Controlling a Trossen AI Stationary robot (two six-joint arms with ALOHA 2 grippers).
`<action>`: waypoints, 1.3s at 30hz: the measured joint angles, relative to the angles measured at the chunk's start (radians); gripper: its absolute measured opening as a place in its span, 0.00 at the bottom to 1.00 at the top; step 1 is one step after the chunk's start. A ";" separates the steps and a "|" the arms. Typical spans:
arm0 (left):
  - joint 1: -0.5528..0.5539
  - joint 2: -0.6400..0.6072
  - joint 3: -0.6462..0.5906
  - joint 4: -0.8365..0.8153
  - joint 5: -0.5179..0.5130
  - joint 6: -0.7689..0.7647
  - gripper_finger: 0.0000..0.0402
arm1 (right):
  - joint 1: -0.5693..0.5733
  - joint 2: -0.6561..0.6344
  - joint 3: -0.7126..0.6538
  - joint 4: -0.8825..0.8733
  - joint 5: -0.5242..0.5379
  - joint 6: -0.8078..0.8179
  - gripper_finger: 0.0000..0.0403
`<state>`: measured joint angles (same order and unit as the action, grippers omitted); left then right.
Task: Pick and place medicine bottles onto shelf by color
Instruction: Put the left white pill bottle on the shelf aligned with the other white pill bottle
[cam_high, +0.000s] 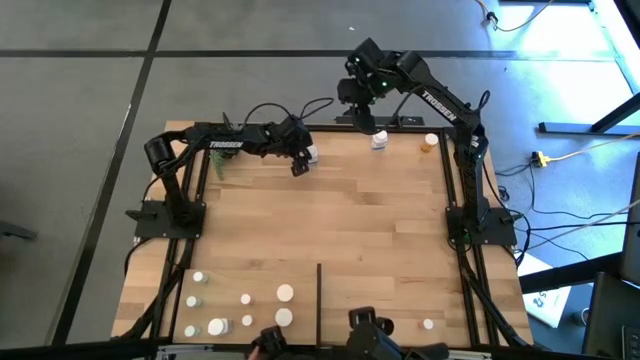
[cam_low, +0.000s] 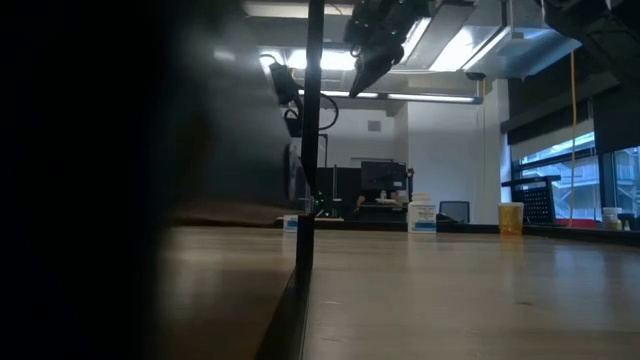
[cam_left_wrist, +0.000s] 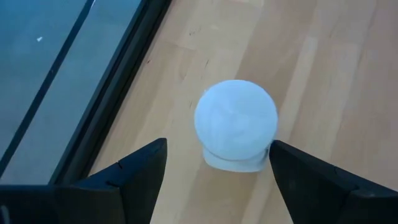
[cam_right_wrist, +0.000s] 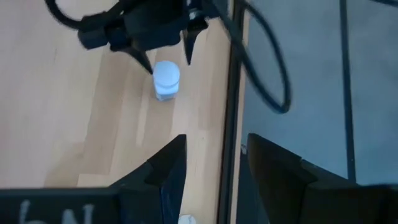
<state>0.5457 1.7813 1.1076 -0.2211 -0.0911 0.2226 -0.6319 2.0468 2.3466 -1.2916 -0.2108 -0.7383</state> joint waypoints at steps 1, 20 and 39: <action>-0.002 0.000 0.000 0.000 0.001 0.000 0.69 | 0.000 0.000 0.000 0.006 0.000 0.000 0.42; -0.008 0.000 0.000 0.011 0.038 0.056 0.69 | 0.000 0.000 0.000 0.081 0.000 0.000 0.42; -0.008 -0.001 0.000 0.035 0.057 0.075 0.50 | 0.000 0.000 0.000 0.089 0.000 0.000 0.42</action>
<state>0.5377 1.7805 1.1076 -0.1856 -0.0341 0.2976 -0.6319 2.0468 2.3466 -1.2030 -0.2111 -0.7383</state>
